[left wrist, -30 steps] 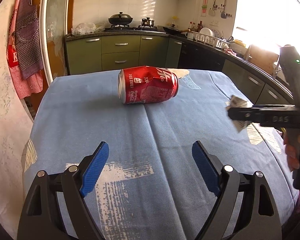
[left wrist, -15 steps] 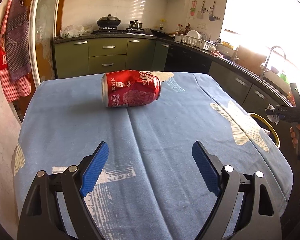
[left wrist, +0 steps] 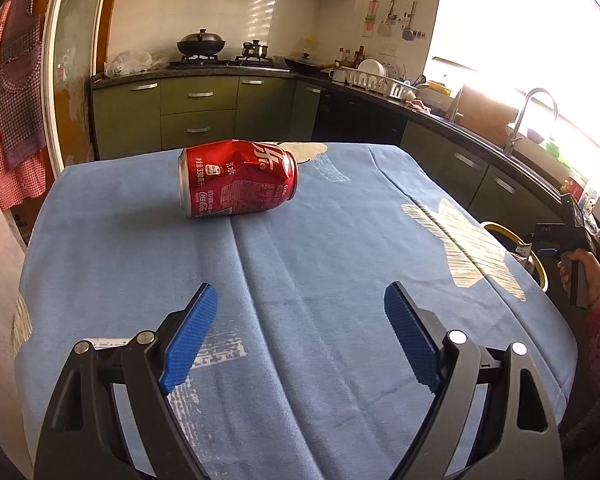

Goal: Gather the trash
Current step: 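Carry the wrapper over the bin and open the right gripper, then grasp the red Coca-Cola can with the left gripper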

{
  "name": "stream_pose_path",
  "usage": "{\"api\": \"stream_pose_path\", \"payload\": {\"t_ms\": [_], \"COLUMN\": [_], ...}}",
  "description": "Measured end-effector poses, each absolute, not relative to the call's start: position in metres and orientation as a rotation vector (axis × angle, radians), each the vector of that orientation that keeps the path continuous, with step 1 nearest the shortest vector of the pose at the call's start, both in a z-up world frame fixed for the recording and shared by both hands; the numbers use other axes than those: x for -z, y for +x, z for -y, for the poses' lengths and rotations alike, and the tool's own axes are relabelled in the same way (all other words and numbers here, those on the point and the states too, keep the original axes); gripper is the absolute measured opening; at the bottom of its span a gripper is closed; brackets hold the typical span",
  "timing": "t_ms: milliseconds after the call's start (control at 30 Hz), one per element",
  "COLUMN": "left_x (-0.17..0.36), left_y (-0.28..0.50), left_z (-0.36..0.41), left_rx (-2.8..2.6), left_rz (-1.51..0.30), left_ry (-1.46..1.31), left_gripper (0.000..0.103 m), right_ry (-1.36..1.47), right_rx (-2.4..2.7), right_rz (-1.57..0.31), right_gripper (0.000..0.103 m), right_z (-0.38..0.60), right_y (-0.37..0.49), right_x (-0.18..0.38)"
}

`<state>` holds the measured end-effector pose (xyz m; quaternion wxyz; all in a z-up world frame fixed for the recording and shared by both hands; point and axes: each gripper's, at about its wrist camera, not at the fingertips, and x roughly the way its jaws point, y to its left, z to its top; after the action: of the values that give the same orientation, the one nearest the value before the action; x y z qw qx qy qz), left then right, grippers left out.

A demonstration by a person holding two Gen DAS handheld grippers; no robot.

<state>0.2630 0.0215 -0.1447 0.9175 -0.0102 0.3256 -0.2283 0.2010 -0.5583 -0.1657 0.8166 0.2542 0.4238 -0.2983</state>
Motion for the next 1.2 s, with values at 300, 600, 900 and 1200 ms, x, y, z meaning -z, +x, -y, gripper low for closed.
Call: {"api": "stream_pose_path", "payload": {"t_ms": [300,600,900,1200], "left_x": [0.145,0.146,0.116,0.087], "left_y": [0.263,0.264,0.285,0.352], "left_z": [-0.019,-0.017,-0.015,0.012], "left_rx": [0.474,0.457,0.673,0.778], "left_rz": [-0.672,-0.675,-0.715,-0.682], "left_ry": [-0.011,0.005,0.122,0.573], "left_gripper": [0.087,0.088,0.088,0.088], "right_ry": [0.475,0.377,0.329,0.343], "right_rx": [0.571,0.356,0.224,0.235], "right_rz": [-0.843,-0.812,-0.831,-0.857], "right_gripper": [0.075,0.075,0.076,0.076], "right_z": [0.524,0.452,0.412,0.406], "right_y": [0.194,0.205,0.216,0.214], "right_x": [0.136,0.113,0.111,0.124]}}
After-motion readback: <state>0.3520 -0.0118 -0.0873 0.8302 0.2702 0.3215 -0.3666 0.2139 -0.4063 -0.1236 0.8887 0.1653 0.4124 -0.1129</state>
